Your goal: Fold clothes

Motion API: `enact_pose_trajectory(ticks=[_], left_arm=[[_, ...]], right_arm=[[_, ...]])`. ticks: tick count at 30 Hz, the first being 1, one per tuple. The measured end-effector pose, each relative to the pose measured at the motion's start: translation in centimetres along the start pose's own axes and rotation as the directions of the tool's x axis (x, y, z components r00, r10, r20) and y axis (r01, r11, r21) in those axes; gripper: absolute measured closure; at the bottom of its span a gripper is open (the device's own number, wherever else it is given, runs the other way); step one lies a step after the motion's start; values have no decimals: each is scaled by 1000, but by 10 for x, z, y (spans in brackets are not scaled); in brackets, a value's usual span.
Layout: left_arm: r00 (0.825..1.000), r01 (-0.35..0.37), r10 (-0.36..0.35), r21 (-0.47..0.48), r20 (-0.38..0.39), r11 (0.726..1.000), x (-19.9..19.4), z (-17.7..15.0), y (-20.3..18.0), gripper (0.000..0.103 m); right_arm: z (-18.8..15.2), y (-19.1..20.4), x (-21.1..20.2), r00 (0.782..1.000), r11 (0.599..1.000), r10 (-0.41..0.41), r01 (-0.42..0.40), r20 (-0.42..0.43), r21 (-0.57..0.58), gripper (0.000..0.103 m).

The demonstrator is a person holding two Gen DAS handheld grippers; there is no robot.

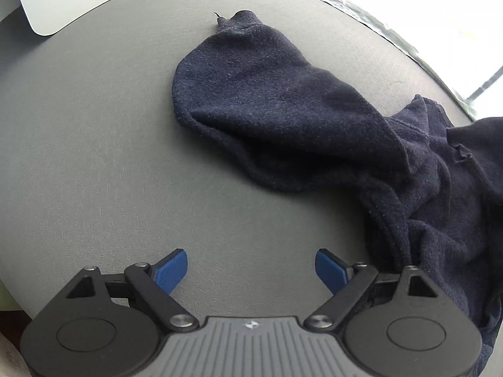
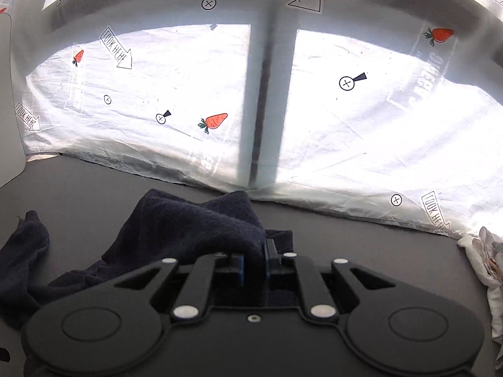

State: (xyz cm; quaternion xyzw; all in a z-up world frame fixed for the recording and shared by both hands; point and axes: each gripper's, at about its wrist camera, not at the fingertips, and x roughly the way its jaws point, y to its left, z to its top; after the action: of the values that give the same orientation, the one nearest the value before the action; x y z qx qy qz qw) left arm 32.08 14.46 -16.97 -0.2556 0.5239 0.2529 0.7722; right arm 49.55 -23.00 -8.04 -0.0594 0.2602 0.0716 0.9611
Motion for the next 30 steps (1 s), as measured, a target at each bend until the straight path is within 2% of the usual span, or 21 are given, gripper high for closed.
enact_pose_trajectory(ticks=[1, 2, 3, 5, 8, 9, 11, 12, 15, 17, 20, 22, 23, 24, 25, 27, 29, 30], left_arm=[[1000, -4, 4, 7, -5, 1000, 1, -1, -3, 14], [1000, -8, 8, 15, -13, 1000, 2, -1, -6, 14], [1000, -11, 11, 24, -20, 1000, 4, -1, -9, 14], [999, -6, 6, 28, -35, 1000, 6, 0, -13, 14], [999, 14, -13, 23, -47, 1000, 9, 5, -18, 14], [999, 23, -22, 21, -46, 1000, 9, 8, -19, 14], [998, 44, -43, 25, -39, 999, 6, 15, -22, 14], [998, 57, -55, 30, -36, 998, 4, 19, -24, 14], [994, 103, -102, 50, -25, 993, -1, 26, -32, 14], [992, 124, -124, 60, -7, 990, -6, 28, -37, 14], [984, 173, -175, 53, 41, 984, -17, 29, -38, 14], [971, 230, -232, 33, 62, 973, -23, 30, -34, 14], [967, 244, -245, 24, 68, 970, -24, 30, -33, 14], [967, 244, -245, 15, 68, 970, -23, 30, -32, 14], [968, 243, -243, 12, 67, 970, -22, 30, -33, 14], [968, 245, -245, 11, 48, 970, -15, 30, -36, 14], [966, 257, -257, 6, 30, 966, -7, 30, -38, 15], [961, 274, -274, 2, 27, 962, -5, 31, -39, 15]], right_arm=[[-3, -24, 2, 998, 997, -60, 60, -2, 38, 91], [-12, -53, 6, 990, 986, -136, 139, -44, 91, 91], [-23, -83, 9, 972, 964, -212, 224, -97, 143, 90], [-43, -143, 17, 913, 890, -348, 394, -214, 231, 89], [-82, -193, 3, 857, 793, -392, 499, -333, 349, 86], [-94, -201, -5, 852, 774, -388, 508, -352, 378, 79], [-115, -195, -16, 856, 770, -351, 494, -379, 404, 71], [-125, -191, -21, 859, 769, -330, 486, -392, 416, 70], [-143, -163, -24, 892, 782, -197, 394, -408, 484, 69], [-146, -140, -19, 917, 783, -94, 308, -387, 540, 64], [-136, -105, -8, 940, 801, 25, 185, -340, 570, 55], [-126, -81, 0, 939, 839, 103, 95, -327, 536, 46], [-121, -69, 4, 936, 856, 142, 48, -323, 516, 36], [-119, -57, 7, 929, 877, 154, 29, -336, 480, 30], [-116, -46, 10, 921, 897, 159, 14, -355, 441, 30], [-117, -27, 15, 903, 941, 91, 60, -419, 332, 31], [-121, -16, 16, 886, 969, 19, 98, -464, 226, 36], [-122, -15, 13, 890, 978, 20, 78, -455, 195, 43]])
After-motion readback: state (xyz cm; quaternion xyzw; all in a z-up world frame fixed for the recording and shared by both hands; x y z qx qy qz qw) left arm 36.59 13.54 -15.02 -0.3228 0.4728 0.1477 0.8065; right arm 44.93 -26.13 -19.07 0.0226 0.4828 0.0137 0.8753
